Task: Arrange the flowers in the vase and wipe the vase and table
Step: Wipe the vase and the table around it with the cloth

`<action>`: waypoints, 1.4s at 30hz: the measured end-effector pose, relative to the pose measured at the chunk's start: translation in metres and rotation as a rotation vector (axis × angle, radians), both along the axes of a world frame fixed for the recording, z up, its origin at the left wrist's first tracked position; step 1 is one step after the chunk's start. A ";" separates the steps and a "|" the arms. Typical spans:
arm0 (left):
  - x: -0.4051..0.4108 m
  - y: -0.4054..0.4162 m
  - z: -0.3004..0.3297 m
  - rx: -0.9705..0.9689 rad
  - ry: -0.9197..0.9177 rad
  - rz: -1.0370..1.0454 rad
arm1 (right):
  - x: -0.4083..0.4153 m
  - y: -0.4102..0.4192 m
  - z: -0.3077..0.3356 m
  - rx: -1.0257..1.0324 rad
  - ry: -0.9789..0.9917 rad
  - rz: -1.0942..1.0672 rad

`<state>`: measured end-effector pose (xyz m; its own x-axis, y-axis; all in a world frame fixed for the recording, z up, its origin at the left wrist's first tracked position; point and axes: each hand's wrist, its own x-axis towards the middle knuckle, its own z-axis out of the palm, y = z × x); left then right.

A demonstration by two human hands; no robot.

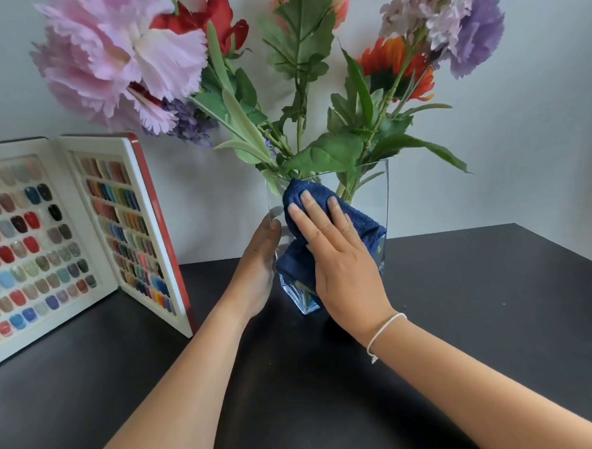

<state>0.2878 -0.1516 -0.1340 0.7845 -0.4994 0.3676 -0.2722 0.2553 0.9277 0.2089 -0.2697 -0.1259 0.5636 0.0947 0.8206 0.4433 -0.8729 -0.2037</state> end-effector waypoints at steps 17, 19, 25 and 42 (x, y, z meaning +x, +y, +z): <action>0.003 -0.001 -0.003 0.059 0.004 0.150 | -0.001 -0.043 -0.006 0.261 0.057 -0.050; 0.004 0.000 -0.004 0.061 0.018 0.145 | 0.002 -0.047 -0.003 0.321 0.050 -0.056; 0.004 -0.001 -0.005 0.048 0.044 0.153 | 0.007 -0.052 -0.001 0.493 0.044 -0.009; -0.006 -0.002 -0.008 0.100 0.013 0.245 | -0.026 -0.070 -0.033 0.284 0.362 -0.036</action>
